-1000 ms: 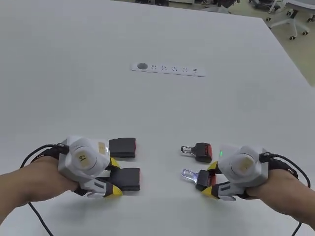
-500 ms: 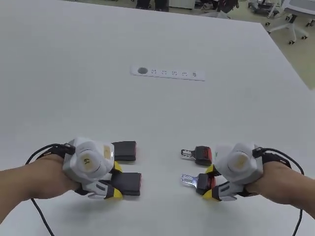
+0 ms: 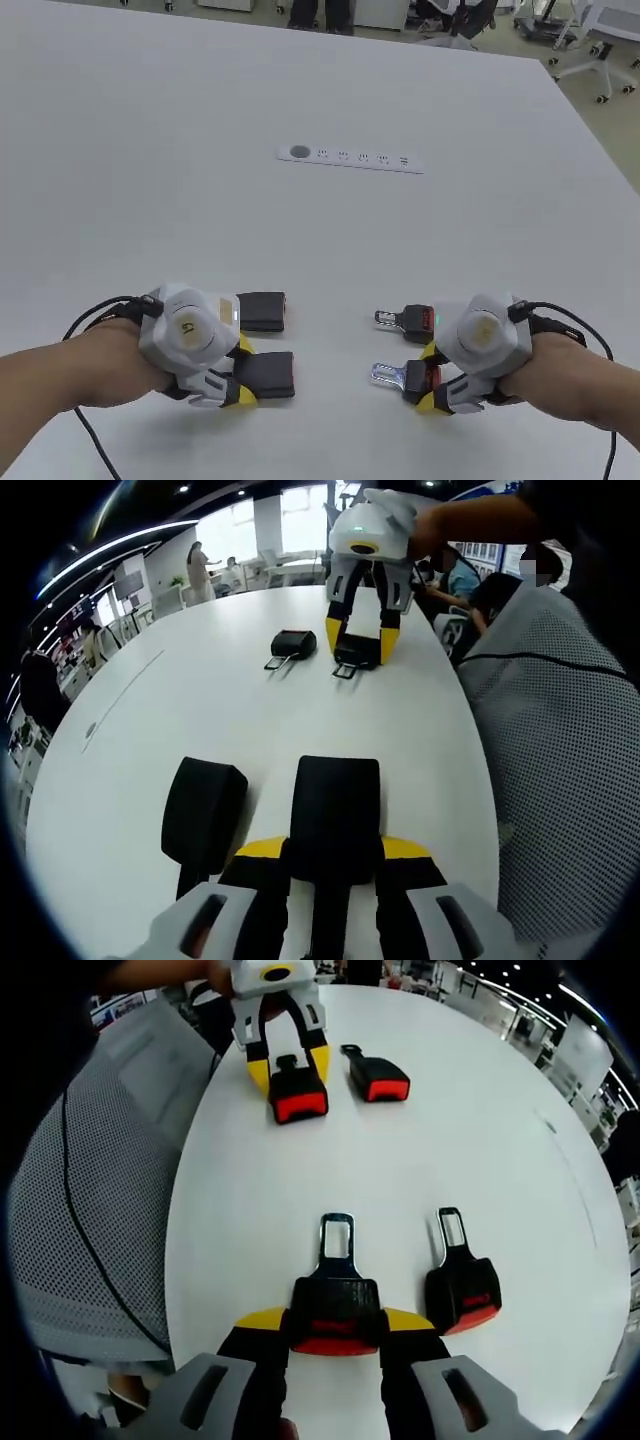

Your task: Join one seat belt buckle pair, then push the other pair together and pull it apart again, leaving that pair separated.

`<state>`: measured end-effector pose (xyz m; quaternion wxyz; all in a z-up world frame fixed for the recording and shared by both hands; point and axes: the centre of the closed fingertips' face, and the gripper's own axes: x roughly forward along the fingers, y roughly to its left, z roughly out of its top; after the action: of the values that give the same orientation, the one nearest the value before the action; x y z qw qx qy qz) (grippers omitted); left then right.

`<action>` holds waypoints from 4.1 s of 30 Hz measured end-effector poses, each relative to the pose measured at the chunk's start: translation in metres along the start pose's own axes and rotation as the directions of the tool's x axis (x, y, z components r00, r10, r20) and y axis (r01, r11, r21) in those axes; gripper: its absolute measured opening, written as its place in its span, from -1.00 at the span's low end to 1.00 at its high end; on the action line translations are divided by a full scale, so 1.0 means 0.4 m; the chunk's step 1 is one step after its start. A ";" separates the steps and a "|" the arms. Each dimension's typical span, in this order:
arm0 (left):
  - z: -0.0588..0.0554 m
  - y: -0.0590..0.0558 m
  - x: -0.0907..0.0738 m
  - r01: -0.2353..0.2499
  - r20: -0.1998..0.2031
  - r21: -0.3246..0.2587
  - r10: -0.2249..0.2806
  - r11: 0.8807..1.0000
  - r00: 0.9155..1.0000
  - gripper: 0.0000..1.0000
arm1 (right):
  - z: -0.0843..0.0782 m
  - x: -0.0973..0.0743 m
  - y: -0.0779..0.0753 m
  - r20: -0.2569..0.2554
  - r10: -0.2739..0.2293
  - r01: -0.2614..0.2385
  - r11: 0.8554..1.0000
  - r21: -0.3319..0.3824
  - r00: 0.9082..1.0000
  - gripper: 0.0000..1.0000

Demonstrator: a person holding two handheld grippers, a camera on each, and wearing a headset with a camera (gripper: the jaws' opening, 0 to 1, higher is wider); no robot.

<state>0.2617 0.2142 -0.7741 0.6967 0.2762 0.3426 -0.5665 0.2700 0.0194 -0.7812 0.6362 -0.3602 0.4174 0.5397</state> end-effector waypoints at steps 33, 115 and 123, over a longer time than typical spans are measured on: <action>-0.006 0.004 0.008 0.041 -0.071 0.047 -0.038 0.998 0.997 -0.32 | 0.081 0.034 0.014 -0.028 0.005 -0.009 0.991 -0.134 1.000 -0.36; -0.012 0.002 0.007 0.078 -0.087 0.095 -0.070 0.992 0.994 -0.36 | 0.321 0.101 0.093 0.146 0.064 -0.037 0.982 -0.183 0.987 -0.42; -0.014 0.003 0.003 0.070 -0.067 0.086 -0.065 0.994 0.996 -0.37 | 0.306 0.097 0.094 0.146 0.053 -0.026 0.983 -0.182 0.988 -0.41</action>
<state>0.2619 0.2181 -0.7786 0.6530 0.3128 0.3487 -0.5951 0.2531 0.1517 -0.7694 0.6199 -0.3661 0.3248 0.6133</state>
